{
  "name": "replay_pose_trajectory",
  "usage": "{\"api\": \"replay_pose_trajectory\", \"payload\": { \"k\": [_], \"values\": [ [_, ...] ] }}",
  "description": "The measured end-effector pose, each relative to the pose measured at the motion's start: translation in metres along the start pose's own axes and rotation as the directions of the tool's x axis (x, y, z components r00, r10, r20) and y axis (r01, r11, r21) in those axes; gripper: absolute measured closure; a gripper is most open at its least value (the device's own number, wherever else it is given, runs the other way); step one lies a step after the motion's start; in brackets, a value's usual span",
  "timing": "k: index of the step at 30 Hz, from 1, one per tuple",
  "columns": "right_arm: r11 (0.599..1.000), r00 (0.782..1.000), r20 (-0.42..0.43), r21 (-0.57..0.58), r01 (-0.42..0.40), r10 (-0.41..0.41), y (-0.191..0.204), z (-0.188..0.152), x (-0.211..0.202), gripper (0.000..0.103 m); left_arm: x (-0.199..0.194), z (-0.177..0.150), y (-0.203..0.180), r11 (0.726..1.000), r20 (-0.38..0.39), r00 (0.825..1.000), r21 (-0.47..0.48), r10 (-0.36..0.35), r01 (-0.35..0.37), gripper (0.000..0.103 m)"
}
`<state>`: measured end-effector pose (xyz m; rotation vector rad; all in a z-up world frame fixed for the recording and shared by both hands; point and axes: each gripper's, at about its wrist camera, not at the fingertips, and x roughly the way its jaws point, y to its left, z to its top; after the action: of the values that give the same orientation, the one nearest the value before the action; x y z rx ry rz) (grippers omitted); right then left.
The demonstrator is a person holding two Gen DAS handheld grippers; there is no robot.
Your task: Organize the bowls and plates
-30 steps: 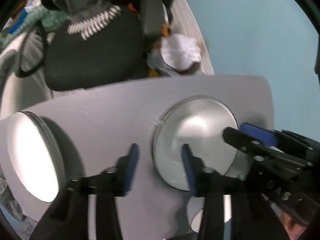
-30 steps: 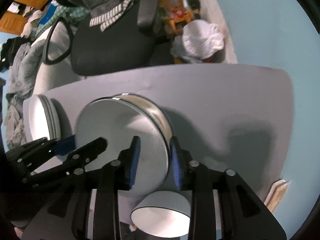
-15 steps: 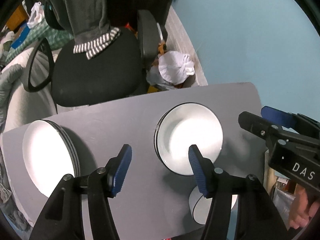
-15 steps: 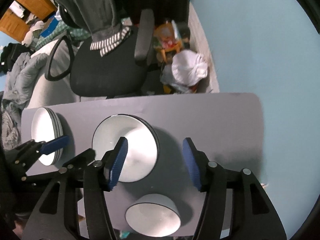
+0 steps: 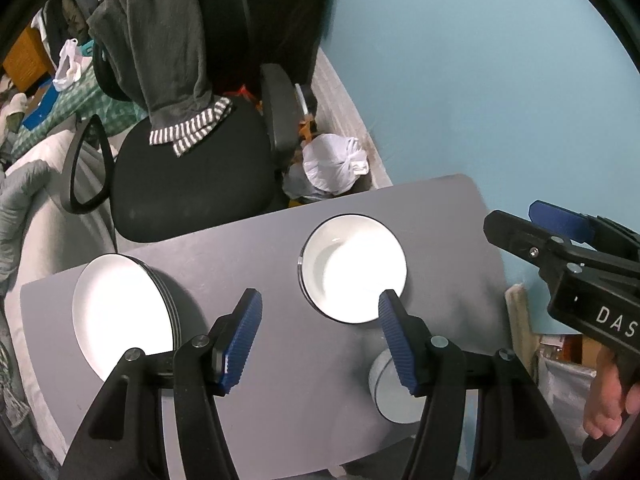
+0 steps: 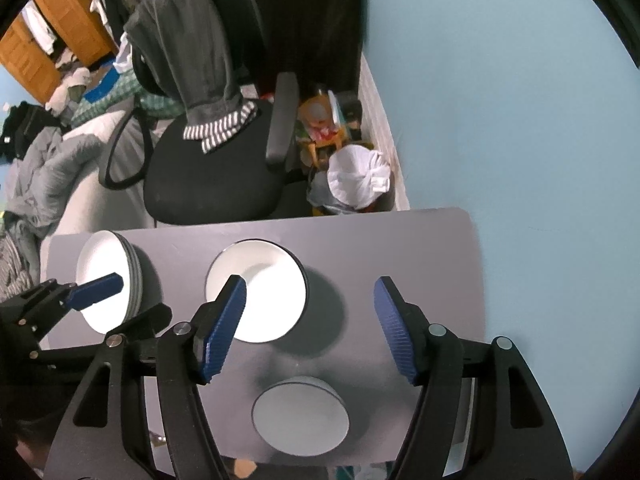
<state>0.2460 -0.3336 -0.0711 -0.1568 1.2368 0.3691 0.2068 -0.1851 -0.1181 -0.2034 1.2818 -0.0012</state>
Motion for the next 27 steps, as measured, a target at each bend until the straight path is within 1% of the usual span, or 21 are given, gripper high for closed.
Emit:
{"api": "replay_pose_trajectory", "payload": {
  "k": [4, 12, 15, 20, 27],
  "values": [
    [1.0, 1.0, 0.029, -0.002, 0.008, -0.008, 0.002, -0.005, -0.013, 0.035, -0.011, -0.002, -0.006, 0.999, 0.01, 1.0, 0.024, -0.025, 0.024, 0.041],
    [0.999, 0.997, 0.079, 0.029, 0.014, -0.016, -0.002, -0.018, -0.039, 0.032, -0.039, -0.013, -0.019, 0.996, 0.06, 0.998, 0.077, -0.038, 0.033, 0.041],
    [0.999, 0.996, 0.087, 0.043, 0.013, -0.017, -0.004, -0.023, -0.044, 0.032, -0.043, -0.015, -0.024, 0.995, 0.067, 0.997, 0.097, -0.045, 0.038, 0.041],
    [0.998, 0.995, 0.095, 0.067, 0.016, -0.023, -0.006, -0.036, -0.053, 0.032, -0.047, -0.025, -0.032, 0.989, 0.066, 0.996, 0.138, -0.059, 0.05, 0.041],
    [0.994, 0.996, 0.083, 0.108, 0.024, -0.033, -0.014, -0.053, -0.058, 0.032, -0.047, -0.04, -0.04, 0.979, 0.04, 0.996, 0.191, -0.079, 0.07, 0.041]
  ]
}}
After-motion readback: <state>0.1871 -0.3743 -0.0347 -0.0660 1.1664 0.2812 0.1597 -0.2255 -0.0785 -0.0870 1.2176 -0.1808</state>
